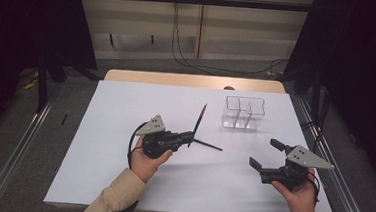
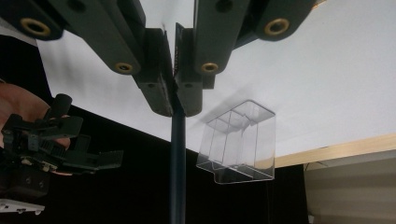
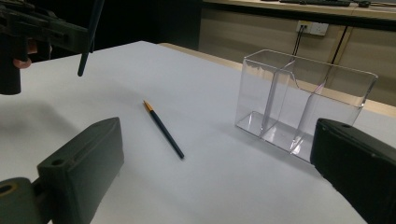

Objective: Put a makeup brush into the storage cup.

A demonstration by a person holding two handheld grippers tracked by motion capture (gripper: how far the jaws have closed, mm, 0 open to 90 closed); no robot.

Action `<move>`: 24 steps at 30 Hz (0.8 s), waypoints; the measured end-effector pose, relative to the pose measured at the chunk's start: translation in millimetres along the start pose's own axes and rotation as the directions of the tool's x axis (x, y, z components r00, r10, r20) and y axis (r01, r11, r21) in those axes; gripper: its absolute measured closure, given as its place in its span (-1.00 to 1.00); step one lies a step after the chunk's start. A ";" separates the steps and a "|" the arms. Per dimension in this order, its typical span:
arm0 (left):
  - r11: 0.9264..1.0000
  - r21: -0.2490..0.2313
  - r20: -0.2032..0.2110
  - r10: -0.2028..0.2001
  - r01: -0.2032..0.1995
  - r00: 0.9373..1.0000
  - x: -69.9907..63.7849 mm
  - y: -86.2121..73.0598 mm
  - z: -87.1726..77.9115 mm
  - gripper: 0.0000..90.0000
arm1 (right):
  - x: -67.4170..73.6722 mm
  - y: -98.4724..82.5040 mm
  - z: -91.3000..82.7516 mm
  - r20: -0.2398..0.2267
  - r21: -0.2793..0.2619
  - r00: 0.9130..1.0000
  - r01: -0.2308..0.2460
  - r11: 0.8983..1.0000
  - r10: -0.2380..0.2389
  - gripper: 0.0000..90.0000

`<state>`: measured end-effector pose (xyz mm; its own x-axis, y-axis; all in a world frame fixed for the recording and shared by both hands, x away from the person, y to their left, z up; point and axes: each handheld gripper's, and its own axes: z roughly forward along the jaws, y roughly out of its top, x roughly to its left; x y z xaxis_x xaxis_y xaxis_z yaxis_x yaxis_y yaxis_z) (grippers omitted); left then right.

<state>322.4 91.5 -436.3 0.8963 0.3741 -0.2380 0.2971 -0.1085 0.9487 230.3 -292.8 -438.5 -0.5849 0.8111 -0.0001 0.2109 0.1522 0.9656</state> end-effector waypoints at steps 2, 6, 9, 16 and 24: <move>1.000 0.005 0.004 0.005 -0.005 1.000 -0.5 -0.3 0.8 0.89 | -0.2 0.7 0.8 -0.002 -0.005 1.000 -0.007 1.000 0.007 -0.95; 1.000 0.009 0.001 0.016 -0.016 1.000 -1.3 -0.2 1.2 0.89 | -0.9 3.1 2.3 -0.005 -0.013 1.000 -0.016 1.000 0.016 -0.95; 1.000 0.010 0.001 0.021 -0.021 1.000 -1.6 -0.2 1.6 0.89 | -1.2 5.2 3.7 -0.004 -0.019 1.000 -0.022 1.000 0.022 -0.96; 1.000 0.015 0.006 0.025 -0.025 1.000 -2.0 0.2 2.9 0.89 | 3.6 11.6 12.8 -0.021 -0.022 0.999 -0.032 0.999 0.032 -0.96; 0.999 0.020 0.011 0.033 -0.033 0.999 -2.8 -0.9 5.1 0.89 | 6.9 20.1 19.0 -0.036 -0.039 0.998 -0.047 0.998 0.046 -0.95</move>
<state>321.4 85.8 -437.5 0.9090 0.3604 -0.2092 0.2740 -0.1387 0.9517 245.4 -273.4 -424.1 -0.6021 0.7967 0.0534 0.2076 0.0917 0.9739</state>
